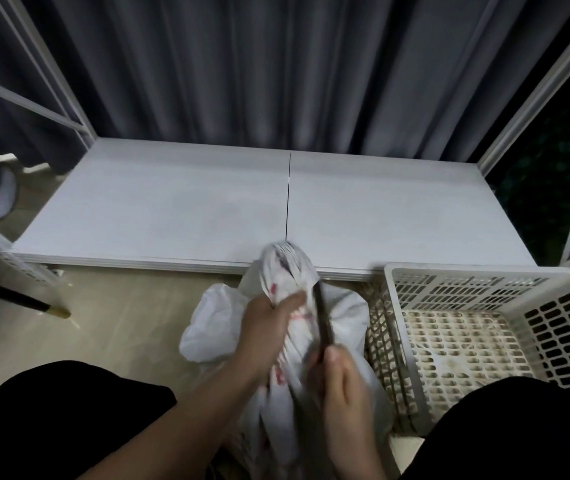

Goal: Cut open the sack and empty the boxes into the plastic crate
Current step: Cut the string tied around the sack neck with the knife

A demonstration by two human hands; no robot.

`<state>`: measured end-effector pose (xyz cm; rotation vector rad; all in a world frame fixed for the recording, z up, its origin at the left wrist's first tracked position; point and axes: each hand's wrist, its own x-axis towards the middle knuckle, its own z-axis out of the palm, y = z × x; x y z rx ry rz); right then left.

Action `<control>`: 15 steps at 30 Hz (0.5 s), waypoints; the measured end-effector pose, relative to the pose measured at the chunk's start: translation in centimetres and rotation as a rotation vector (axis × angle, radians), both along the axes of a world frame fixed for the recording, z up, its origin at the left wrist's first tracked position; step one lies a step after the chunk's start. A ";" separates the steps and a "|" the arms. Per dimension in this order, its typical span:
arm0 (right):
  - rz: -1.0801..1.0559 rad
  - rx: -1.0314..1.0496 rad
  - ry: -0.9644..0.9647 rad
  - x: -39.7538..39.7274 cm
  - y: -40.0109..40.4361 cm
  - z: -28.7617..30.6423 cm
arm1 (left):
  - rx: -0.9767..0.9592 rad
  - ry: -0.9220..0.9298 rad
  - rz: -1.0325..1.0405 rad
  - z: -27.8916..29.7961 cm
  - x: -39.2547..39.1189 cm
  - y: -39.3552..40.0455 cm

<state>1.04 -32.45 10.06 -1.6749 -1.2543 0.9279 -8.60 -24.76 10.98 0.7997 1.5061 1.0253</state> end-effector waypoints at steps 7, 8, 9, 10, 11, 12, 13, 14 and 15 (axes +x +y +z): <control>-0.138 0.129 0.044 4.1 1.4 1.2 | -0.031 -0.102 0.098 -0.5 -1.6 0.1; -0.083 0.091 -0.029 3.9 1.1 1.1 | -0.027 -0.099 0.078 -0.2 -1.5 0.1; -0.017 0.046 -0.081 3.7 1.1 0.8 | -0.016 -0.092 0.076 -0.1 -1.3 0.1; 0.037 -0.006 -0.105 3.5 1.2 0.8 | -0.002 -0.081 0.087 0.0 -1.2 0.1; 0.079 -0.060 -0.107 3.5 1.3 0.8 | 0.008 -0.070 0.104 0.0 -1.3 0.2; 0.123 -0.109 -0.106 3.7 1.4 0.9 | 0.014 -0.070 0.121 0.1 -1.5 0.4; 0.175 -0.149 -0.111 3.9 1.3 1.1 | 0.020 -0.079 0.137 0.1 -1.6 0.5; 0.228 -0.181 -0.118 4.1 1.1 1.4 | 0.031 -0.086 0.143 0.3 -1.8 0.6; 0.270 -0.205 -0.122 4.2 0.9 1.8 | 0.043 -0.080 0.139 0.6 -1.7 0.6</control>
